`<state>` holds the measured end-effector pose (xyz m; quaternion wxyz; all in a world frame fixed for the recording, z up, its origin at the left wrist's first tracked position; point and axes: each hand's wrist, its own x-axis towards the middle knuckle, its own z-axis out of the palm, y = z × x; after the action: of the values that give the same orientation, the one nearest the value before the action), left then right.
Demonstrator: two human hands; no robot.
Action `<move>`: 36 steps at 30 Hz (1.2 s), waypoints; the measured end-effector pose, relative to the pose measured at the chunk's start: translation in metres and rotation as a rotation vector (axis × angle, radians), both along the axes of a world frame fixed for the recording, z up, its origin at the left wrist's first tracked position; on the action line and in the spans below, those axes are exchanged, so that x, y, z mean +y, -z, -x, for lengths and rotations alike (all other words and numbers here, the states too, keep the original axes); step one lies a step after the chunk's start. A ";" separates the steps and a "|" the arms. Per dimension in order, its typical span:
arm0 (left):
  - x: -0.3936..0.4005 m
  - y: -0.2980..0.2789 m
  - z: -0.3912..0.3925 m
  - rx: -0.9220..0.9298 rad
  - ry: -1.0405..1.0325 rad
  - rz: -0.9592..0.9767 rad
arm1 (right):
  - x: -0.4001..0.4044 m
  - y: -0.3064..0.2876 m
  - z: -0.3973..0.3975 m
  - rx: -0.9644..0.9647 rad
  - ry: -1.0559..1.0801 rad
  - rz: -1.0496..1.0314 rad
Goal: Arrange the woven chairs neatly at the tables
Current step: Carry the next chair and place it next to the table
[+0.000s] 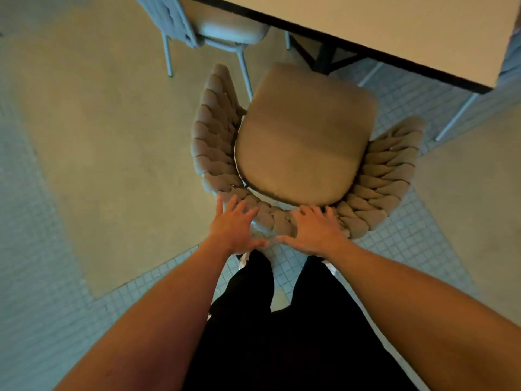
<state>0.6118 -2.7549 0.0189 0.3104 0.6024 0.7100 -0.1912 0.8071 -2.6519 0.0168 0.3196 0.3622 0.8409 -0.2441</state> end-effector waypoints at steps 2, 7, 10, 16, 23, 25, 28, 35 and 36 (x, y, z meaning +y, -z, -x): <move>0.003 0.010 0.002 0.013 0.061 -0.004 | -0.010 0.008 0.001 0.008 0.084 0.027; 0.015 0.028 0.008 0.055 0.141 -0.001 | -0.031 0.027 0.005 -0.028 0.228 0.036; 0.022 0.032 0.010 0.088 0.207 0.022 | -0.037 0.035 0.006 -0.024 0.254 -0.038; 0.030 0.039 0.003 0.201 0.187 -0.112 | -0.042 0.045 0.006 0.000 0.259 -0.128; 0.012 0.046 -0.006 0.193 0.142 -0.137 | -0.060 0.040 -0.001 -0.006 0.242 -0.171; 0.005 0.048 -0.010 0.182 0.140 -0.141 | -0.067 0.042 -0.008 0.006 0.242 -0.177; 0.004 0.051 -0.012 0.196 0.137 -0.152 | -0.067 0.044 -0.011 0.011 0.251 -0.171; 0.046 0.049 -0.010 0.224 0.152 -0.185 | -0.023 0.042 -0.008 0.040 0.259 -0.206; 0.051 0.050 -0.010 0.225 0.151 -0.182 | -0.016 0.041 -0.008 0.035 0.245 -0.204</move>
<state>0.6222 -2.7040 -0.0315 0.1578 0.6544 0.7074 -0.2155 0.8155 -2.6682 -0.0243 0.2343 0.4883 0.8163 -0.2009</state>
